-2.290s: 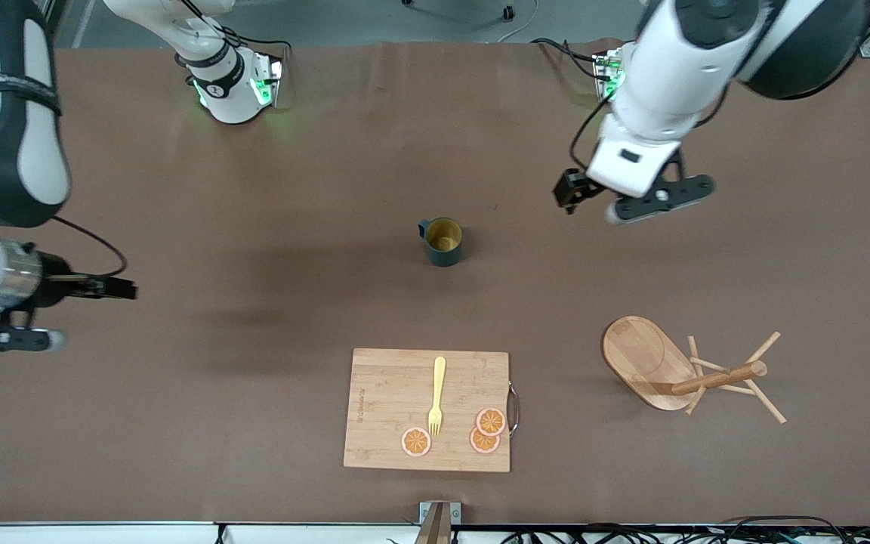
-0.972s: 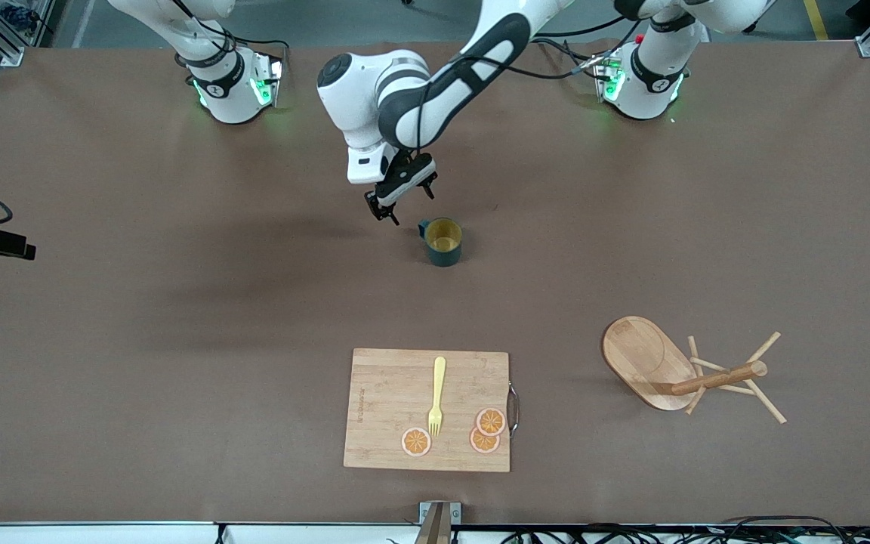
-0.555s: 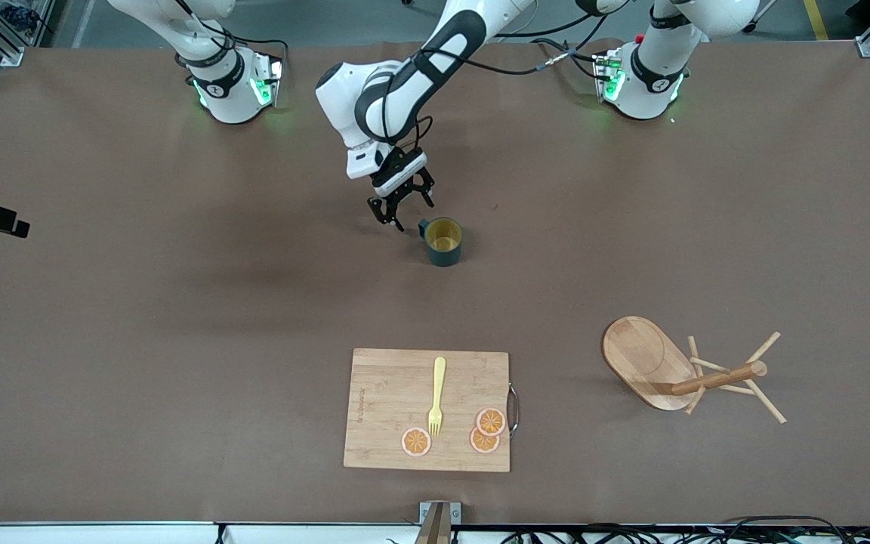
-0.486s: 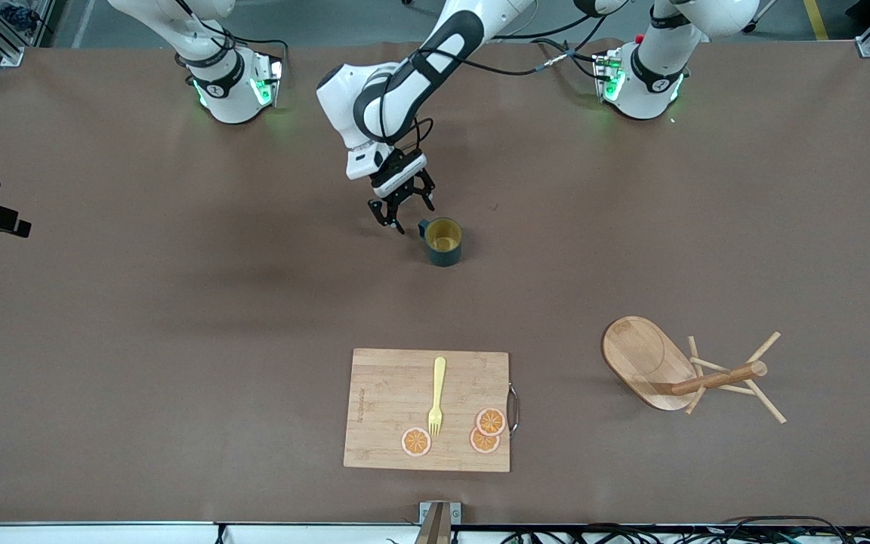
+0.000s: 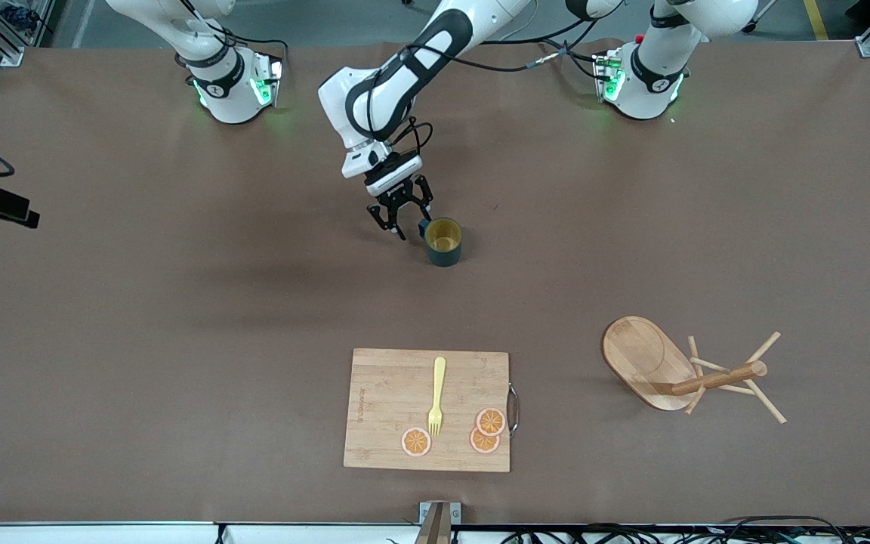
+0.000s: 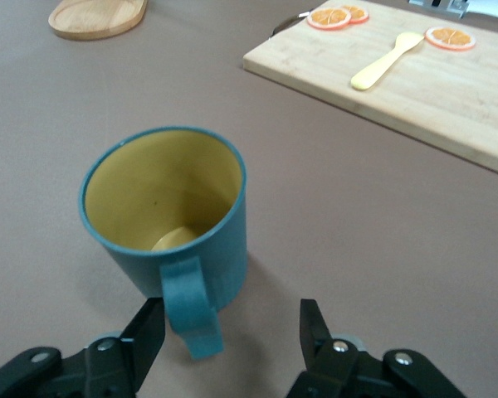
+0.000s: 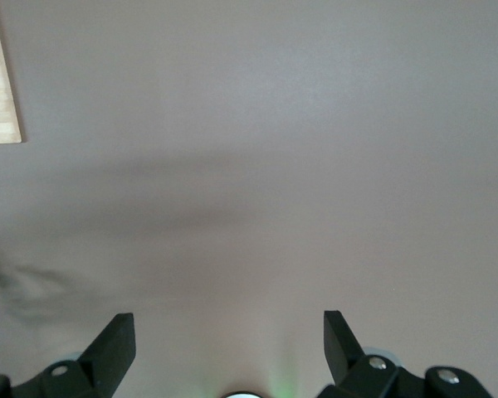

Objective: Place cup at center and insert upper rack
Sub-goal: 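Lower the left gripper and close it on the mug handle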

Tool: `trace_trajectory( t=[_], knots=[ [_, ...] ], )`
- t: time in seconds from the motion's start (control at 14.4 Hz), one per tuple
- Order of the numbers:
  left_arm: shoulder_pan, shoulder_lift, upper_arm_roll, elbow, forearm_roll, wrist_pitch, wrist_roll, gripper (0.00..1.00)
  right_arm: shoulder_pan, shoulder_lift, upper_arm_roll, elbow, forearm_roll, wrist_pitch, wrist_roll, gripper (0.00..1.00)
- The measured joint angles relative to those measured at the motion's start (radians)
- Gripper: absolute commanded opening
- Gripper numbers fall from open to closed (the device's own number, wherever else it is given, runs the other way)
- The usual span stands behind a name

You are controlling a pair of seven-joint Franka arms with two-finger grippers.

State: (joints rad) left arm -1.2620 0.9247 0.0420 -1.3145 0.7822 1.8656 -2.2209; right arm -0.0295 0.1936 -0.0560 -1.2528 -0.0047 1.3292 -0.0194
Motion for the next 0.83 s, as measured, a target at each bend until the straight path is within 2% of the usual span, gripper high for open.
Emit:
trace_trajectory(
  t=[0.14,0.28,0.49,0.83],
  knots=[
    [0.0,0.001,0.011,0.001,0.002,-0.002,-0.008,0.72,0.004,-0.034,-0.002,-0.035,0.0,-0.003,-0.003,1.0],
    [0.0,0.008,0.014,0.001,0.005,-0.002,-0.042,0.64,0.003,-0.069,-0.006,-0.077,0.0,-0.002,-0.004,1.0],
    [-0.001,0.029,0.014,0.001,0.008,-0.004,-0.075,0.59,-0.001,-0.119,-0.013,-0.117,0.0,-0.003,-0.007,1.0],
    [-0.001,0.046,0.014,0.002,0.018,-0.004,-0.102,0.28,-0.001,-0.218,-0.015,-0.174,-0.002,-0.003,-0.012,1.0]
  ],
)
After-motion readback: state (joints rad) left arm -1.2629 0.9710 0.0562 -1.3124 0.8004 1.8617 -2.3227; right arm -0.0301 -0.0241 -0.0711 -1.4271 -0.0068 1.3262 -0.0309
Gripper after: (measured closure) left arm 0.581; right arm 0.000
